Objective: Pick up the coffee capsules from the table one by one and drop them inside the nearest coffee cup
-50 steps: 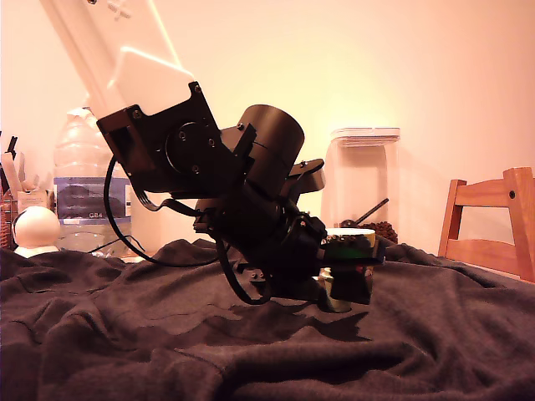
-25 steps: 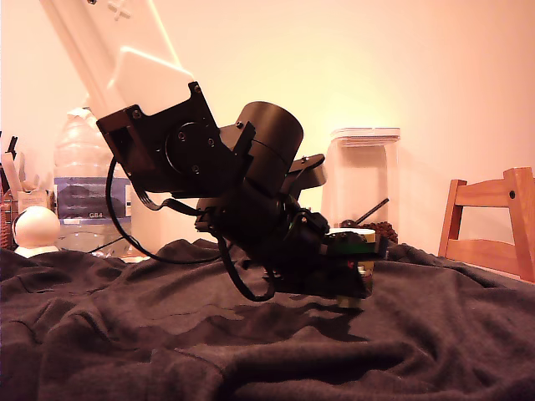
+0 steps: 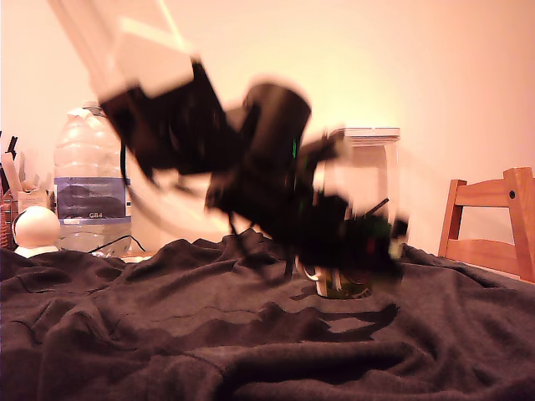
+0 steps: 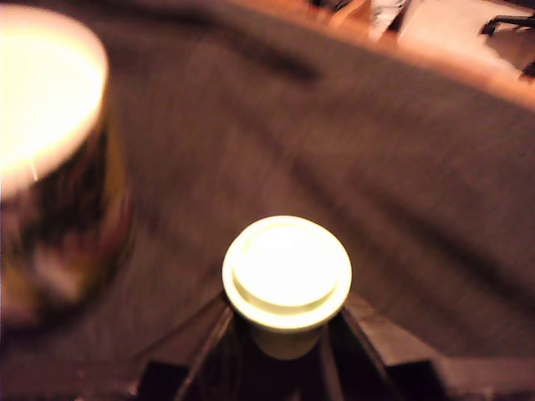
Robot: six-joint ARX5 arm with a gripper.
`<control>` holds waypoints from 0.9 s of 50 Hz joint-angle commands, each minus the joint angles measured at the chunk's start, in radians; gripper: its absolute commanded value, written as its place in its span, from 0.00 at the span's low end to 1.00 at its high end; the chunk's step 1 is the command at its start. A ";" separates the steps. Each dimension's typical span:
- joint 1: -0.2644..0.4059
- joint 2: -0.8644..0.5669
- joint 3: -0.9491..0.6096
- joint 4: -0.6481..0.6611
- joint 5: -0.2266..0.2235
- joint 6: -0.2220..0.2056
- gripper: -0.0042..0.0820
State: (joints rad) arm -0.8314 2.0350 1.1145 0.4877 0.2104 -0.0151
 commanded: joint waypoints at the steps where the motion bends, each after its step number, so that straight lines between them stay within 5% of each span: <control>1: 0.010 -0.046 -0.011 0.014 -0.002 0.014 0.23; 12: 0.049 -0.080 0.020 -0.013 -0.020 0.017 0.23; 45: 0.105 -0.006 0.352 -0.483 -0.051 0.092 0.24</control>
State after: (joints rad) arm -0.7326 1.9686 1.4425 0.0231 0.1585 0.0643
